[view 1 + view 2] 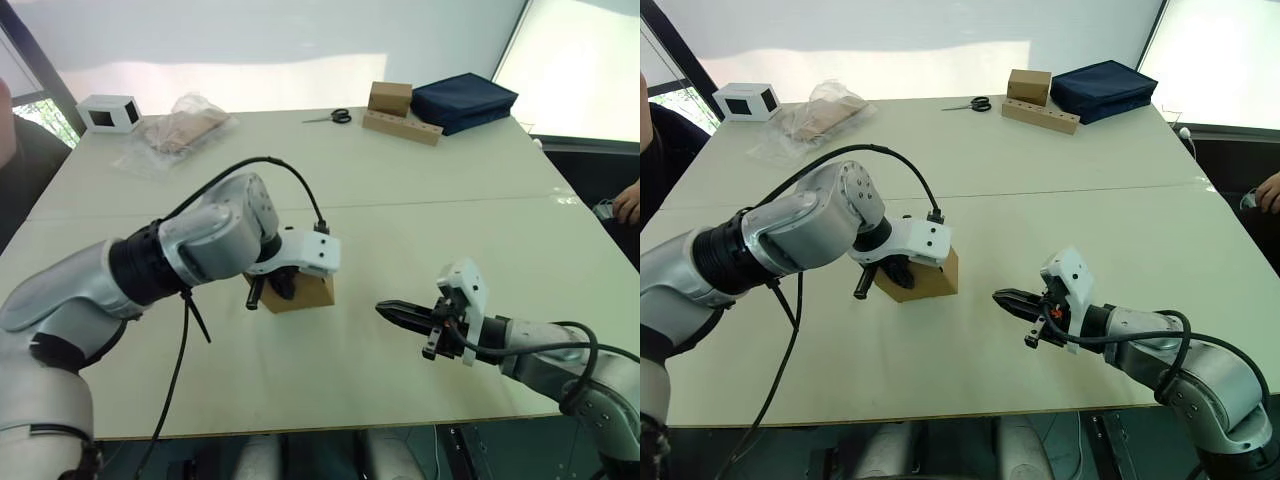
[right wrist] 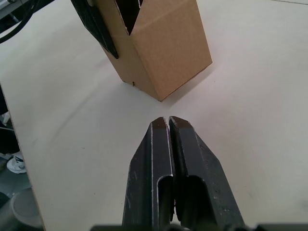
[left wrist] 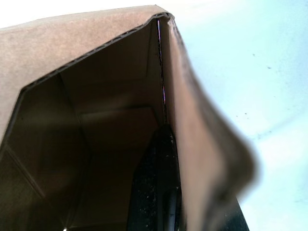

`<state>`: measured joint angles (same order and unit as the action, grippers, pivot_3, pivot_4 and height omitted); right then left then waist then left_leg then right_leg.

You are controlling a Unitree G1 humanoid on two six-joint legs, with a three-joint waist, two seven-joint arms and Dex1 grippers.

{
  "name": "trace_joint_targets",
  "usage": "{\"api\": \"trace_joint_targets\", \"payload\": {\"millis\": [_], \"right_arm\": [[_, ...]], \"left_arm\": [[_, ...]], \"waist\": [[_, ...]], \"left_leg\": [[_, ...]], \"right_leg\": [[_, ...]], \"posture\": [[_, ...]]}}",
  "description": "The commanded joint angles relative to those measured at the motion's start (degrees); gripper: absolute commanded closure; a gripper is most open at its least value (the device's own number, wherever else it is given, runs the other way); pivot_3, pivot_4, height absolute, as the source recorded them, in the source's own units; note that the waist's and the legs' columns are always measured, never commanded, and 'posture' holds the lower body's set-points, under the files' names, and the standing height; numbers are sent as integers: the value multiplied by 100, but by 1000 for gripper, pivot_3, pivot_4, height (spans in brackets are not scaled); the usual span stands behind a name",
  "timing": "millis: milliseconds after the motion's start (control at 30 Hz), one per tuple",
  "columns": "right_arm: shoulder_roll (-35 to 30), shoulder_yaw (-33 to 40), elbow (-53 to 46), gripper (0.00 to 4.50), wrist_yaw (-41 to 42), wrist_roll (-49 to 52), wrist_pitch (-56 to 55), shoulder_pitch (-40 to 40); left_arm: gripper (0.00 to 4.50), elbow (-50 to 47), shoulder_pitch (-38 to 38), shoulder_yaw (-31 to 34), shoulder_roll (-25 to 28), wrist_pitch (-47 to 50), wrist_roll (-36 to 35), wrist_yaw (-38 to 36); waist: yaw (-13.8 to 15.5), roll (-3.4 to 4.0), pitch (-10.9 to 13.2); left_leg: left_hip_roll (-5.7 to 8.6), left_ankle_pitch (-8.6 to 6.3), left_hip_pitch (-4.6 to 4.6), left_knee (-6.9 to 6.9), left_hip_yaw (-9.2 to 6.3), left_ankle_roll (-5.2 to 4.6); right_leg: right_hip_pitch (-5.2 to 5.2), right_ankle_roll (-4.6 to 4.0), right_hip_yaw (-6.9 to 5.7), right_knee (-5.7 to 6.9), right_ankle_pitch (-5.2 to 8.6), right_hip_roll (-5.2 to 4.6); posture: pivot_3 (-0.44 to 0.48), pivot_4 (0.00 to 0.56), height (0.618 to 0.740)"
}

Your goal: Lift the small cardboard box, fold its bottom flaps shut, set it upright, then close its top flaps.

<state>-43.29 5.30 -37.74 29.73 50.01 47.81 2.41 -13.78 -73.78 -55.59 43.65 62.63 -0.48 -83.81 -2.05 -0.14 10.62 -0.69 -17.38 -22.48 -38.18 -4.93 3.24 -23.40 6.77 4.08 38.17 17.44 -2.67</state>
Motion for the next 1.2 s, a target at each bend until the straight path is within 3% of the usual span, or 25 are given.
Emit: {"api": "trace_joint_targets", "payload": {"millis": [33,133,367,733,867,1000,1100,1200], "right_arm": [[54,28,29,4439,93,-114,-139,97],[74,33,110,4500,141,-225,-195,82],[201,15,194,4500,212,-412,-204,87],[71,88,521,4500,668,-399,-95,423],[107,356,676,4500,783,-264,-152,518],[232,604,822,4500,849,-174,-287,675],[417,649,1017,4500,866,-130,-435,1078],[566,668,1228,4500,925,36,-465,1572]], "left_arm": [[4500,-187,-40,-101,20,196,34,-10],[3722,-177,-99,-100,-64,341,-4,61],[808,-116,-427,82,-207,711,-282,8],[808,148,-870,663,-210,615,-831,-74],[808,362,-909,1272,-194,554,-1206,-138],[808,1140,-697,2852,-649,414,-1740,405],[808,1802,-247,4734,-1062,48,-2076,1462],[808,1460,660,6500,-1365,-735,-2445,2416]], "waist": [[-1,0,0],[-1,0,0],[-1,0,0],[-28,1,0],[-21,1,0],[-4,1,0],[-44,4,-2],[-109,20,-12]], "left_leg": [[0,0,0,0,0,0],[0,0,1,0,0,0],[0,0,1,0,0,0],[0,0,2,0,1,0],[0,0,2,0,1,1],[0,0,2,-1,1,0],[0,0,5,-5,3,0],[-3,6,10,-1,4,11]], "right_leg": [[0,0,0,0,0,0],[0,0,0,1,0,1],[0,0,0,1,0,1],[0,0,0,0,0,1],[0,0,0,2,0,0],[1,0,-2,3,0,0],[3,0,-1,4,0,-1],[-3,0,2,7,0,2]], "posture": [[0,150,740],[0,150,740],[0,150,740],[0,150,740],[0,150,740],[0,150,740],[0,150,740],[0,150,740]]}}
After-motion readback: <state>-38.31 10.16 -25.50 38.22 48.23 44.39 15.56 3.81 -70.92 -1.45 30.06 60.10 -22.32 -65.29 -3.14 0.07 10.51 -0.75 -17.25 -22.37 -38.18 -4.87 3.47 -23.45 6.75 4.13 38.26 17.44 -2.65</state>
